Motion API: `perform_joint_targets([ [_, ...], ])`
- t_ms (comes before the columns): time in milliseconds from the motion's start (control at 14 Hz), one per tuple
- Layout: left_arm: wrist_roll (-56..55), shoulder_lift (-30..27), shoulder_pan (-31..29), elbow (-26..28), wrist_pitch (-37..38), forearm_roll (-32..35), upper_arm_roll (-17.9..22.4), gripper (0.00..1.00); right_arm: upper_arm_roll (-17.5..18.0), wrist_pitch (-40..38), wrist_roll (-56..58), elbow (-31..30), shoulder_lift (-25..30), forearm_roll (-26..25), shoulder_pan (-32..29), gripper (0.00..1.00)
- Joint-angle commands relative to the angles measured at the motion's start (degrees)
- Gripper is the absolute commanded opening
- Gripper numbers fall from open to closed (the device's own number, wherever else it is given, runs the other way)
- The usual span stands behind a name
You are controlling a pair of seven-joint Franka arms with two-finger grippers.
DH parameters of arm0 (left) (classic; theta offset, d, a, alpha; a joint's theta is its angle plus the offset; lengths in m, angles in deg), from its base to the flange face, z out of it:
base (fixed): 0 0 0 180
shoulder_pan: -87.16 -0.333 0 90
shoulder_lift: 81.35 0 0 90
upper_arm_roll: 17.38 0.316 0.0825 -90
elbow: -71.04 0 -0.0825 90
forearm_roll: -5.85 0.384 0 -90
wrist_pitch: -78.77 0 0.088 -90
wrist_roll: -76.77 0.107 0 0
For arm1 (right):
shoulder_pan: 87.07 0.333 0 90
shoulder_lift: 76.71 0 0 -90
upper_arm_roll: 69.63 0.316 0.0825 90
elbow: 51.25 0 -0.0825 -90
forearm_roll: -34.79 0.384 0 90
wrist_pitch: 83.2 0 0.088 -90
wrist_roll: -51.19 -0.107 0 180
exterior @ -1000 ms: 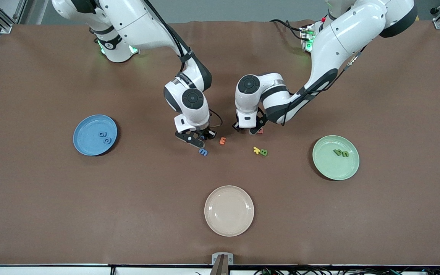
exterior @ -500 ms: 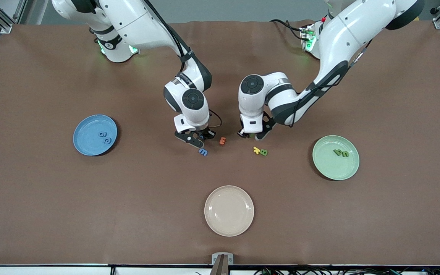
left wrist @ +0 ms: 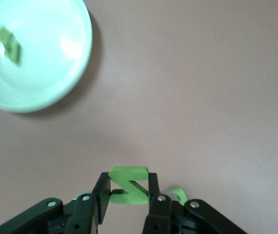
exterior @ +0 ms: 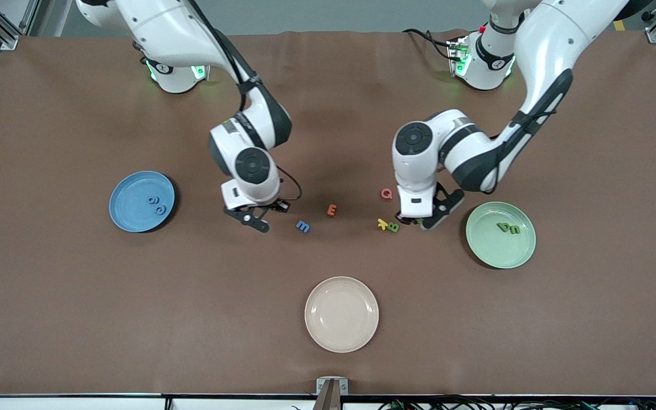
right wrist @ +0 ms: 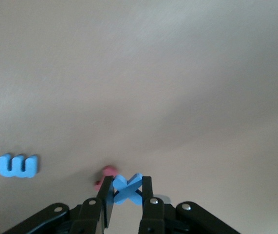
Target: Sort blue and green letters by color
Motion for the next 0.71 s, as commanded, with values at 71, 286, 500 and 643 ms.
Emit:
perform_joint_targets([
  [71,12.0,-2.2,-13.8,2.8,2.5,-0.1,-6.8,0.00,0.9,-1.5,12.8,-9.7,10.2,-0.6,-7.8,0.00],
  [286,21.4,-2.1,-23.6,4.7,2.5,-0.1,-10.2,0.00,0.8,-1.0,22.8,-17.2,16.5,-0.8,-13.3,0.00],
  [500,31.3,-1.6,-30.3,6.4,2.4,-0.1,-10.2,0.01,0.8,-1.0,32.8,-22.3,21.6,-1.1,-19.6,0.00],
  [643,37.2,-0.8,-33.6,7.2,1.9,-0.1,-10.2,0.01,0.8,-0.5,36.9,-25.1,24.0,-1.5,-22.5,0.00],
])
